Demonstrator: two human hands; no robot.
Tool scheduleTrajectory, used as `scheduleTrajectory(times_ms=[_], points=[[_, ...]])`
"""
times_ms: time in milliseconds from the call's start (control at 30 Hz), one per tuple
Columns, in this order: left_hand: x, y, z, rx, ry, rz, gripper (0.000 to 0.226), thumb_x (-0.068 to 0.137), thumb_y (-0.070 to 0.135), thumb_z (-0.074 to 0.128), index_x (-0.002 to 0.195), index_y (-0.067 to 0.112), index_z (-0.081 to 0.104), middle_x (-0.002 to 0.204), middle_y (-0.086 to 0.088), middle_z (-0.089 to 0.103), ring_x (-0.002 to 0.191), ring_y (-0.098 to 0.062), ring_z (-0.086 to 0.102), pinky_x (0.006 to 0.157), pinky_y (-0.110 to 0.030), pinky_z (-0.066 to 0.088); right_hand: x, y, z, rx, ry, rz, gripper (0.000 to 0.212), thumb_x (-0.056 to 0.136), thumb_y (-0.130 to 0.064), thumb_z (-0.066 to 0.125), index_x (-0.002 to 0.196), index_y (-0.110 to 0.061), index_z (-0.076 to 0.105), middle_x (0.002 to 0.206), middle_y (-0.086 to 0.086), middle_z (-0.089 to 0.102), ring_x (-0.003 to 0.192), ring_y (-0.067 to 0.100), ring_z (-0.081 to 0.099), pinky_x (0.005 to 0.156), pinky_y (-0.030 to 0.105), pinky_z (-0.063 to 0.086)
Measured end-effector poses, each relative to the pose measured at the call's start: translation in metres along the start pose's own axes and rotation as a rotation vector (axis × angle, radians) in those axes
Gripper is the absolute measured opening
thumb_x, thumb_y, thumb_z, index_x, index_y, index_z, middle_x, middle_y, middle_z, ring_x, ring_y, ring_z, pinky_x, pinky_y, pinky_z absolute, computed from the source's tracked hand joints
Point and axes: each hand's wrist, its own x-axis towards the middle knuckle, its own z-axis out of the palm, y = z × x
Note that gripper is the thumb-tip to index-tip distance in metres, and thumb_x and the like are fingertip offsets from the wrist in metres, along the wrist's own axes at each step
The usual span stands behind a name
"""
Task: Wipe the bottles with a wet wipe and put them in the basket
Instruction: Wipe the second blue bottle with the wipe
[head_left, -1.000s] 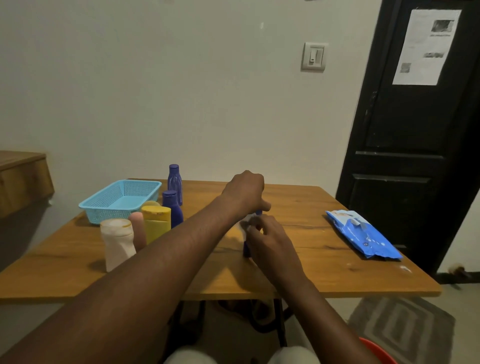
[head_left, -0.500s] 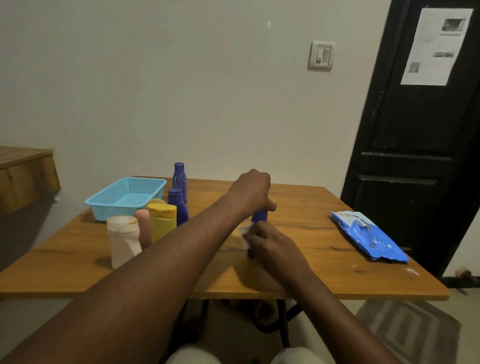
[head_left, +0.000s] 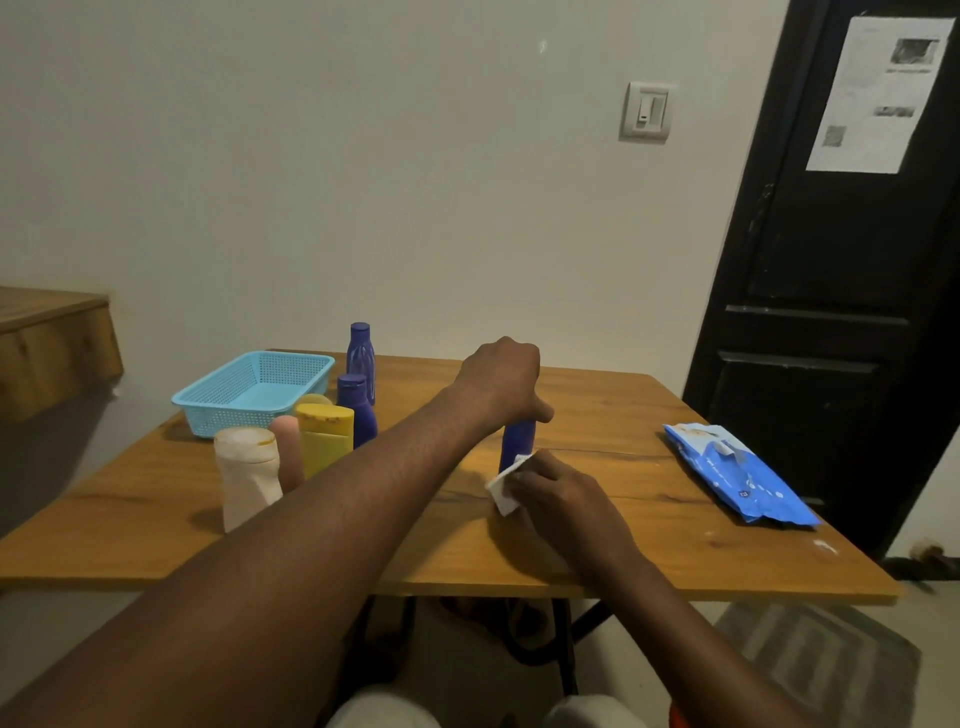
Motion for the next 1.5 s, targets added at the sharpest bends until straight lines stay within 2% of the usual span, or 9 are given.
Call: scheduleTrajectory(times_ms=[133,333,467,667,933,1033,1200,1300,1500], points=[[-0.001,-0.001,-0.001,-0.022,0.010,-0.004,0.029,0.082,0.038,0.078,0.083,0.013,0.065,0.080,-0.003,0.066,0.076,-0.018,0.063,0.066,-0.029,0.051,0.010,0.004,-0.003,0.073,0.172,0.056,0.031,0.083,-0.009,0.079,0.112,-0.015,0.072,0.118,0.003,0.067,0.096,0.014,0.069,0.076,0.018,0.054],[-0.003,-0.002,-0.001,-0.023,0.006,0.006,0.029,0.081,0.038,0.079,0.087,0.012,0.067,0.085,-0.003,0.069,0.081,-0.019,0.068,0.077,-0.033,0.058,-0.005,-0.004,0.004,0.109,-0.072,0.106,0.023,0.095,-0.020,0.068,0.116,-0.023,0.073,0.125,-0.007,0.064,0.105,0.006,0.062,0.087,0.015,0.047],[-0.004,-0.002,-0.001,-0.036,0.009,0.001,0.029,0.081,0.037,0.079,0.088,0.013,0.065,0.086,-0.003,0.069,0.082,-0.019,0.067,0.076,-0.033,0.057,-0.001,-0.004,0.002,0.102,-0.074,0.126,0.020,0.096,-0.018,0.066,0.114,-0.023,0.073,0.122,-0.007,0.066,0.102,0.007,0.063,0.085,0.017,0.049],[-0.002,-0.004,0.000,-0.071,0.016,-0.014,0.029,0.081,0.038,0.079,0.083,0.012,0.067,0.074,0.000,0.065,0.075,-0.017,0.065,0.067,-0.029,0.050,0.017,0.015,-0.008,0.420,0.245,0.425,0.023,0.089,-0.001,0.071,0.093,-0.024,0.073,0.091,-0.016,0.071,0.089,-0.001,0.067,0.076,0.015,0.055],[-0.005,-0.003,0.003,-0.086,0.043,-0.004,0.030,0.080,0.037,0.079,0.087,0.010,0.069,0.081,-0.003,0.070,0.078,-0.019,0.068,0.076,-0.033,0.058,0.007,0.001,0.009,0.457,0.008,0.649,0.015,0.090,-0.012,0.073,0.092,-0.023,0.063,0.089,-0.006,0.067,0.085,0.005,0.064,0.077,0.024,0.057],[-0.005,-0.003,0.004,-0.095,0.034,-0.017,0.030,0.080,0.038,0.080,0.085,0.010,0.069,0.080,-0.004,0.070,0.078,-0.020,0.069,0.076,-0.035,0.058,0.007,-0.009,0.010,0.569,0.161,0.687,0.018,0.084,-0.013,0.080,0.088,-0.023,0.065,0.084,-0.009,0.069,0.080,0.000,0.066,0.067,0.014,0.051],[-0.004,-0.003,0.004,-0.119,0.029,-0.032,0.030,0.081,0.038,0.079,0.085,0.008,0.072,0.080,-0.006,0.071,0.080,-0.022,0.070,0.074,-0.035,0.057,0.018,-0.010,0.006,0.668,0.370,0.678,0.018,0.091,-0.012,0.073,0.102,-0.025,0.068,0.100,-0.014,0.070,0.093,-0.003,0.064,0.069,0.012,0.049],[-0.005,-0.003,0.004,-0.125,0.027,-0.028,0.030,0.081,0.037,0.079,0.089,0.009,0.071,0.084,-0.006,0.072,0.082,-0.022,0.069,0.078,-0.035,0.058,0.024,-0.008,0.008,0.677,0.313,0.727,0.021,0.096,-0.009,0.065,0.113,-0.022,0.066,0.106,-0.013,0.068,0.097,0.000,0.063,0.068,0.012,0.047],[-0.007,-0.004,0.005,-0.128,0.038,-0.033,0.030,0.081,0.036,0.080,0.090,0.009,0.068,0.083,-0.003,0.068,0.079,-0.019,0.067,0.075,-0.032,0.055,0.012,-0.007,0.017,0.571,0.039,0.763,0.016,0.096,-0.009,0.063,0.106,-0.017,0.072,0.098,-0.006,0.071,0.089,0.003,0.064,0.069,0.014,0.045]])
